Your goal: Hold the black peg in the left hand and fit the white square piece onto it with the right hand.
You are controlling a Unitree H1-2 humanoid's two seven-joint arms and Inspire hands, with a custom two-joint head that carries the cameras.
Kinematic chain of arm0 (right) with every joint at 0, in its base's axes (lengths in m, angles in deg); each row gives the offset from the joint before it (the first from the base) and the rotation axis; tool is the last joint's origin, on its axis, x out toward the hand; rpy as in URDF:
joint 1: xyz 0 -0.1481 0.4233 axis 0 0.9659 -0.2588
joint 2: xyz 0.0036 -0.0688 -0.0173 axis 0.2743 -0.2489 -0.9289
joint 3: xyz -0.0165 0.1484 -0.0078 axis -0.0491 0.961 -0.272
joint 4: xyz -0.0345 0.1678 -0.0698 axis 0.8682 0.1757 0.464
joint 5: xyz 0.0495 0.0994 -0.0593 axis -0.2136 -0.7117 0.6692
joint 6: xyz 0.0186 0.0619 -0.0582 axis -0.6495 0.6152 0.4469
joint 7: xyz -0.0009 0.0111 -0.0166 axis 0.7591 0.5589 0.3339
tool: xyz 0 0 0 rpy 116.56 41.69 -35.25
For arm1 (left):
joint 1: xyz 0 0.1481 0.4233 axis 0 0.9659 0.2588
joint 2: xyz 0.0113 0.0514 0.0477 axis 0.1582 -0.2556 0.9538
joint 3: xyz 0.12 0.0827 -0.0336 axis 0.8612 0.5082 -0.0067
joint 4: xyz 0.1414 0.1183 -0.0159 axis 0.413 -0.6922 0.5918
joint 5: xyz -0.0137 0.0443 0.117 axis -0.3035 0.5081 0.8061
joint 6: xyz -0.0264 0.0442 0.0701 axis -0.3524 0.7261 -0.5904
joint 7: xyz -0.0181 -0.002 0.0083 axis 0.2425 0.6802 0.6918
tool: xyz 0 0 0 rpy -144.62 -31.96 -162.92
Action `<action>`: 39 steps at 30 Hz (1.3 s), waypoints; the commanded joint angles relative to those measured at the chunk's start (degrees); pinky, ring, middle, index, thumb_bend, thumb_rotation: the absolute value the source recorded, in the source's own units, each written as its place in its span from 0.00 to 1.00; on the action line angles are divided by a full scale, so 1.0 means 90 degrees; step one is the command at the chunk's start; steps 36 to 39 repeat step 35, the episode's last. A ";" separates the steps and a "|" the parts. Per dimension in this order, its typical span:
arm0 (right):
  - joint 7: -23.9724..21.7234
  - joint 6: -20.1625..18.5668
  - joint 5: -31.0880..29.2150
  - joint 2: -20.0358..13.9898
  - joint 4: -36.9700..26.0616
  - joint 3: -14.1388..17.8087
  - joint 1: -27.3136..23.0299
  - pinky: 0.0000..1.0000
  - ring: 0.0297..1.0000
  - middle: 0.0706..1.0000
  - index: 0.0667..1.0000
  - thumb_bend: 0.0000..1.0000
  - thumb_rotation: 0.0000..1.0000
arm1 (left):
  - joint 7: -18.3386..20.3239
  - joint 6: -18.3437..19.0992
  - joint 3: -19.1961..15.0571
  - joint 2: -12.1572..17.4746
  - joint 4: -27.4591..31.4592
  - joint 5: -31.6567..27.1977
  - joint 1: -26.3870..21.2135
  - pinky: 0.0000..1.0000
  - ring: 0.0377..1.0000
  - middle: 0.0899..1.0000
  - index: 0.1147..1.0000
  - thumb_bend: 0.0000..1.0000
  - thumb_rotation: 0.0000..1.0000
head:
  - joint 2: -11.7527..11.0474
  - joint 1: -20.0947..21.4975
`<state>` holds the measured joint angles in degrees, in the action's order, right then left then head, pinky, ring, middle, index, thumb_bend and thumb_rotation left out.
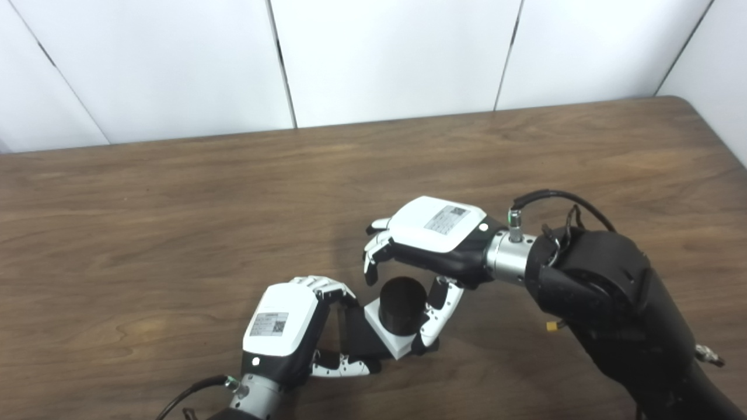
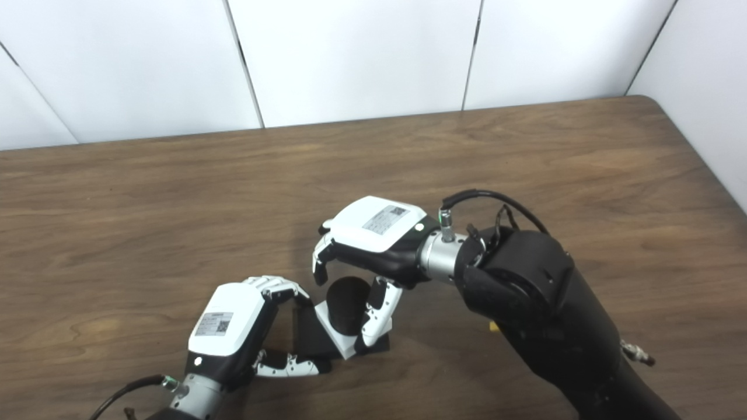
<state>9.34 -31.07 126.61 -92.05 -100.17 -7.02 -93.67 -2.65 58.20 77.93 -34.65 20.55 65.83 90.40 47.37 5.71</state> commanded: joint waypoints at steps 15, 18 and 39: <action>0.0216 -0.0123 -0.0165 -0.0145 -0.0237 0.0693 0.0007 0.87 0.94 0.80 0.65 1.00 0.42 | 0.0189 0.0104 -0.0037 0.0086 -0.0016 0.0373 0.0029 0.83 0.82 0.85 0.91 1.00 0.56 | 0.0007 0.0010; 0.0229 -0.0159 -0.0190 -0.0172 -0.0235 0.0774 0.0050 0.88 0.93 0.81 0.66 1.00 0.42 | 0.0304 0.0133 -0.0114 0.0086 0.0031 0.0175 0.0031 0.88 0.86 0.89 0.97 1.00 0.59 | -0.0011 -0.0046; 0.1519 -0.1424 -0.2315 -0.0098 0.0340 0.2504 0.1278 0.87 0.96 0.94 0.94 0.76 0.97 | 0.0826 0.1118 -0.2478 -0.0362 0.1218 -0.4689 0.0238 0.92 0.97 0.97 0.99 1.00 0.73 | -0.0257 -0.0195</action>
